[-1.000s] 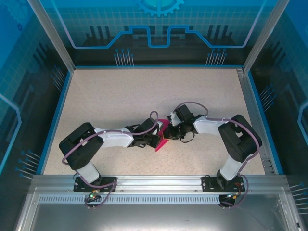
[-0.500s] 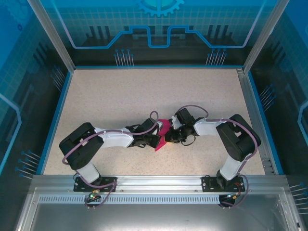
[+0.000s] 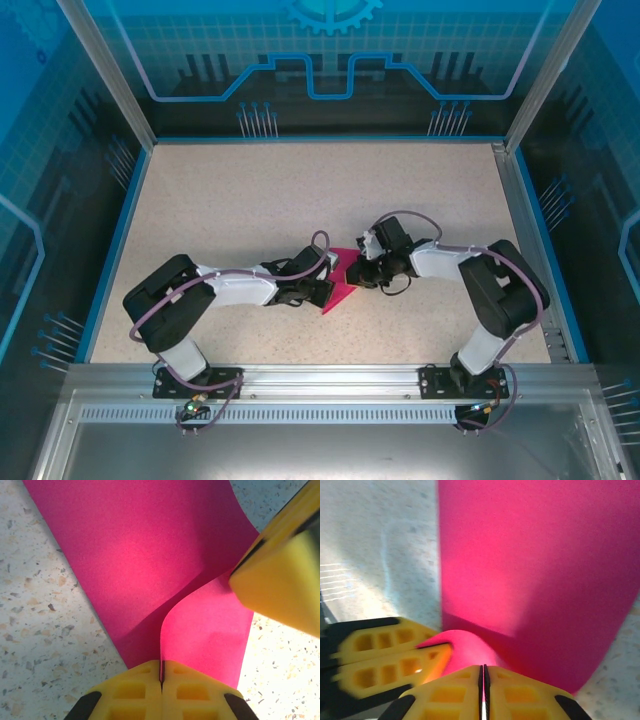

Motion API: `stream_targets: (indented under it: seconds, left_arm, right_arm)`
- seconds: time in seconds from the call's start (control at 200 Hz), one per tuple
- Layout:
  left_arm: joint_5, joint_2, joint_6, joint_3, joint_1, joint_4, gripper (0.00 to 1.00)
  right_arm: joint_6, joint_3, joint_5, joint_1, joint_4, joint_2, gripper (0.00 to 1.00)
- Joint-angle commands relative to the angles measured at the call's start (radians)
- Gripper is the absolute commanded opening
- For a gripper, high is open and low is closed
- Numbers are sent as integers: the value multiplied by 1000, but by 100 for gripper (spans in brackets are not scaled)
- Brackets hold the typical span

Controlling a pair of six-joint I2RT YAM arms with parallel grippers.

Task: Fold a paper plane with a square sheet of paper (pick it up from the middle)
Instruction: Third fold the triangle at the center of the table.

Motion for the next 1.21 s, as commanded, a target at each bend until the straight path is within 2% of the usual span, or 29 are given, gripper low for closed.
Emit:
stream_targets:
  seconds: [0.0,0.095,0.385,0.52,0.81,1.04,1.2]
  left_arm:
    - [15,38,23,-14,8,-50,0]
    - [10,34,26,-19,8,-54,0]
    - [6,35,32,-14,8,-63,1]
    - [8,37,30,-13,8,-64,1]
    - [6,27,27,-18,7,-62,0]
    - [4,33,30,-17,8,-65,0]
    - [10,46,28,-2,8,-65,0]
  right_arm:
    - [-25,-17,32,-12,-13,62,11]
    - [-29,-21,56,-14,-31,70,11]
    - [-46,18,4,-49,-54,-38,12]
    - [-57,9,-21,-72,-33,12,12]
    - [-56,-30,27,-79,-33,70,11]
    - [-22,-16,-29,-50,-12,-71,12]
    - [-15,17,-39,-4,-5,-49,12]
